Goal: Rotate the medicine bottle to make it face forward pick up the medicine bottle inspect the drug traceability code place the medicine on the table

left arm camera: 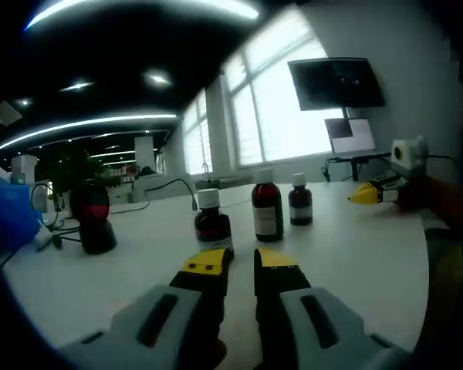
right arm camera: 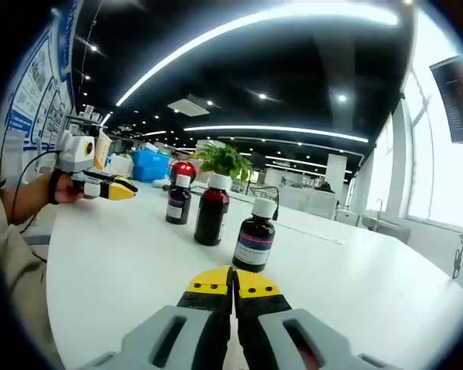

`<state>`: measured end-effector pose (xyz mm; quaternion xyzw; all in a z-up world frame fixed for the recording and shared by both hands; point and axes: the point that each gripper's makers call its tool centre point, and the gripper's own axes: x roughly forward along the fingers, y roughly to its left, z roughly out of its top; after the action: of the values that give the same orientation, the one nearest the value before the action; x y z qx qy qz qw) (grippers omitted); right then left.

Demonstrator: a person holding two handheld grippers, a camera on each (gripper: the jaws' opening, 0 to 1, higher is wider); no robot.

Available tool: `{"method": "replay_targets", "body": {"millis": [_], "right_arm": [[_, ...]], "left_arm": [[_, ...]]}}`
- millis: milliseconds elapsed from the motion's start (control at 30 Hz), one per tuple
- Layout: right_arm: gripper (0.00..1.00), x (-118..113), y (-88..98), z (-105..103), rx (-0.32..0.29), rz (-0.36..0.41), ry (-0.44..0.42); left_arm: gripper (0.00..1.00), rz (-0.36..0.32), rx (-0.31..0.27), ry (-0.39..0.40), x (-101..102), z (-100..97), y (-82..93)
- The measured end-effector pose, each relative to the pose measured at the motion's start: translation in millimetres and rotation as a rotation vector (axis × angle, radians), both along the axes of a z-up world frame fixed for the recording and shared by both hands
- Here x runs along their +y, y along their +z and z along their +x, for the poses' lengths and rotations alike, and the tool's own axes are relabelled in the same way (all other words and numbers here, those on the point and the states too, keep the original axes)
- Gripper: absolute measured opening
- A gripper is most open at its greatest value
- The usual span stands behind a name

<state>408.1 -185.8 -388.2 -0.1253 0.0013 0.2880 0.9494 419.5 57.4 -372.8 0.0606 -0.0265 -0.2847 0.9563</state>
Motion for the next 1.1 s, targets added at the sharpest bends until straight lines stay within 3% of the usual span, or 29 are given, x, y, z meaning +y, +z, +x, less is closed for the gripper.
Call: {"method": "replay_targets", "body": {"millis": [333,1100], "right_arm": [[0.0,2.5,0.1,-2.0,0.025,0.022,0.009],[0.0,-0.8,-3.2,0.9,0.06,0.04,0.0]], "left_arm": [[0.06,-0.033,0.019,0.015,3.2,1.5,0.2],[0.06,-0.024,0.033,0.013,1.3,2.2,-2.8]]}}
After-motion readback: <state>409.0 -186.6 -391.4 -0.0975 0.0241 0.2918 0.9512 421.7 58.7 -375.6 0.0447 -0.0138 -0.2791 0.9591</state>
